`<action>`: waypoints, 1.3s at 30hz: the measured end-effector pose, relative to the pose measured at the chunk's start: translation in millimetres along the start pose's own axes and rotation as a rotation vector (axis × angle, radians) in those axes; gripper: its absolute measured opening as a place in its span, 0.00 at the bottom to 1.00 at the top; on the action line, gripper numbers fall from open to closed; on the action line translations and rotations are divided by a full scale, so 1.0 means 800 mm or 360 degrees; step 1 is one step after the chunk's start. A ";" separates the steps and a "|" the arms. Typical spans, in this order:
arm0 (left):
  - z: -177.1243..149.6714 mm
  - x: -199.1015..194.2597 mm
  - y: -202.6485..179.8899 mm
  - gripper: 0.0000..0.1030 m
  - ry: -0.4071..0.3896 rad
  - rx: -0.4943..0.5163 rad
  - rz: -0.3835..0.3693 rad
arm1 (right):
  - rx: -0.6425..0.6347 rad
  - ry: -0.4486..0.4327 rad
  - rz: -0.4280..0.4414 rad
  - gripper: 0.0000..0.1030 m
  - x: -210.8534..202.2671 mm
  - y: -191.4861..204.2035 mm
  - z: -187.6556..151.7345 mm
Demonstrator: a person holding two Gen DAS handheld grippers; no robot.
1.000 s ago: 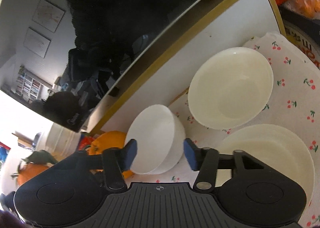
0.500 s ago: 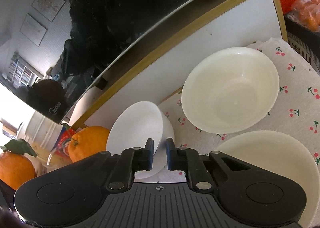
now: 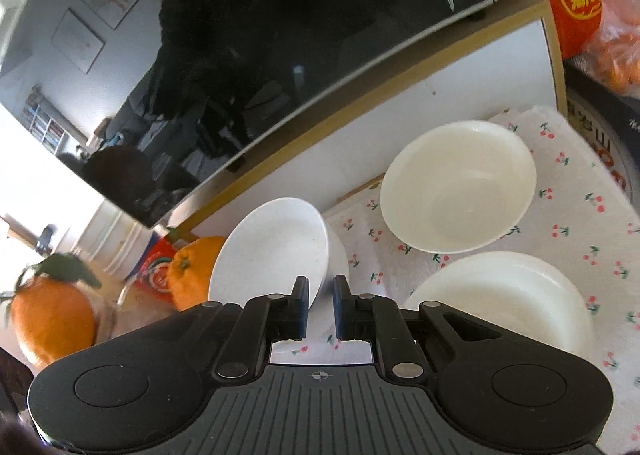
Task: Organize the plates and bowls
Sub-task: 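Lift the white bowl with both grippers and carry it toward the plates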
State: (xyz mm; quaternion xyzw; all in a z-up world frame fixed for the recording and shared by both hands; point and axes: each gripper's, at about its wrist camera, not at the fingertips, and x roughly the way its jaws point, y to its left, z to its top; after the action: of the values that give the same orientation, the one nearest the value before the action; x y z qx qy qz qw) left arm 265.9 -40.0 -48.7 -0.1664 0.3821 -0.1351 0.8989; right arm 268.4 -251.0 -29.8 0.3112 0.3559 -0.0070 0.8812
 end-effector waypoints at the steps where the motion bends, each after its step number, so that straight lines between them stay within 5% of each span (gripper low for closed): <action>1: -0.002 -0.005 -0.002 0.15 0.0005 -0.0002 -0.0004 | -0.0005 0.0004 -0.0002 0.12 -0.009 0.002 -0.001; 21: -0.095 -0.110 -0.057 0.15 0.0214 0.0070 -0.0180 | 0.0047 0.0081 -0.0203 0.13 -0.170 -0.017 -0.062; 39: -0.169 -0.118 -0.102 0.15 0.0376 0.0355 -0.0297 | 0.0051 0.0171 -0.0427 0.15 -0.210 -0.085 -0.108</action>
State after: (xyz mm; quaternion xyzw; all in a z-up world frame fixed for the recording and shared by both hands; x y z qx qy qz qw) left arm 93.9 -105.7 -43.0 -0.0833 0.4505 -0.2782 0.8442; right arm 73.2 -293.2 -8.5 0.2749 0.4409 -0.1137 0.8468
